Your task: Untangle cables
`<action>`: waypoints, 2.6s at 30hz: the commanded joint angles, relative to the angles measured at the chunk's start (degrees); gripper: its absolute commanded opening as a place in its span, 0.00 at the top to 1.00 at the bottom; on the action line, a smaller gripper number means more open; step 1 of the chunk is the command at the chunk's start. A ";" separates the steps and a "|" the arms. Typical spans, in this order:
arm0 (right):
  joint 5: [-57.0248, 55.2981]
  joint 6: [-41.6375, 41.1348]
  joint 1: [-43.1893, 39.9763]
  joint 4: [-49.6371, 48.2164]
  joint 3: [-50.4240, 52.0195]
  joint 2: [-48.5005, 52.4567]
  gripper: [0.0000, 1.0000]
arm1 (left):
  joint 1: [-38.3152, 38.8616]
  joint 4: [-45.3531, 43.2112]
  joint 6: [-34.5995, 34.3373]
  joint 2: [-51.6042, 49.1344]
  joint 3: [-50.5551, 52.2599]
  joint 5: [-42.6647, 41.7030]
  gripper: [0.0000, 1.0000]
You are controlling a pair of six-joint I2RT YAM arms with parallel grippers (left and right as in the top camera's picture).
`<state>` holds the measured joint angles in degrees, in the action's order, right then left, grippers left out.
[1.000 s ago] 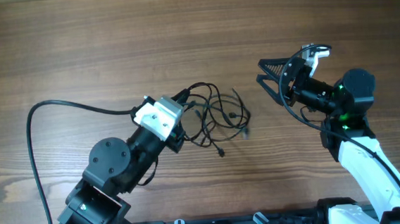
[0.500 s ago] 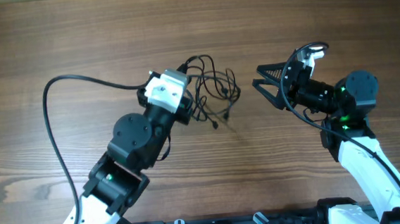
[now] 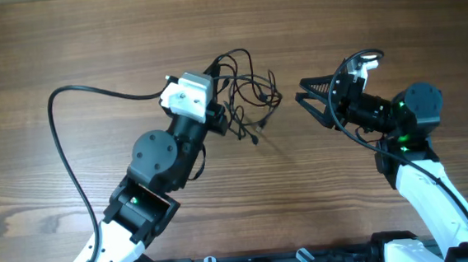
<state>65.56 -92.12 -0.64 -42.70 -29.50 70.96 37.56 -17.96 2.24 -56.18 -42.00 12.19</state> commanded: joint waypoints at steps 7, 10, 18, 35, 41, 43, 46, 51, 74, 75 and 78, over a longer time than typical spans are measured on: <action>0.07 0.44 1.20 -5.40 -0.48 0.09 0.54 | 0.04 -6.51 -3.21 -2.97 -0.39 -2.73 0.96; -0.79 0.59 1.84 -6.16 -0.48 0.09 0.54 | 0.04 -9.18 -5.38 -4.87 -0.39 -2.71 0.96; -2.67 0.85 3.30 -6.16 -0.48 0.09 0.57 | 0.09 -17.92 -10.25 -8.24 -0.39 -2.71 0.96; -3.65 1.84 3.82 -6.16 -0.48 0.09 0.78 | 0.22 -18.78 -12.61 -8.50 -0.39 -7.72 0.96; -4.02 2.12 3.87 -6.14 -0.48 0.09 0.96 | 0.22 -19.39 -13.46 -8.50 -0.39 -7.91 0.96; -4.02 2.14 3.87 -6.14 -0.48 0.09 0.96 | 0.20 -19.39 -13.44 -8.50 -0.39 -7.91 0.96; -3.87 2.08 3.87 -6.19 -0.48 0.09 0.96 | 0.20 -19.28 -13.42 -8.52 -0.39 -7.87 0.96; -2.40 0.59 3.87 -11.32 -0.48 0.09 0.96 | 0.13 -17.86 -13.42 -9.60 -0.39 -5.68 0.96; -1.95 0.15 3.65 -12.92 -0.48 0.09 0.96 | 0.15 -8.79 -16.65 -8.41 -0.39 22.16 0.96; -2.62 1.16 3.63 -10.32 -0.48 0.09 0.96 | 0.15 -9.33 -16.65 -7.87 -0.39 22.16 0.96; -5.68 4.20 3.63 -2.91 -0.48 0.09 0.96 | 0.15 -9.64 -16.65 -5.81 -0.39 21.70 0.96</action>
<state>63.42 -92.23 2.92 -48.99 -29.50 70.96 37.56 -26.87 -13.26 -65.23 -41.95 32.16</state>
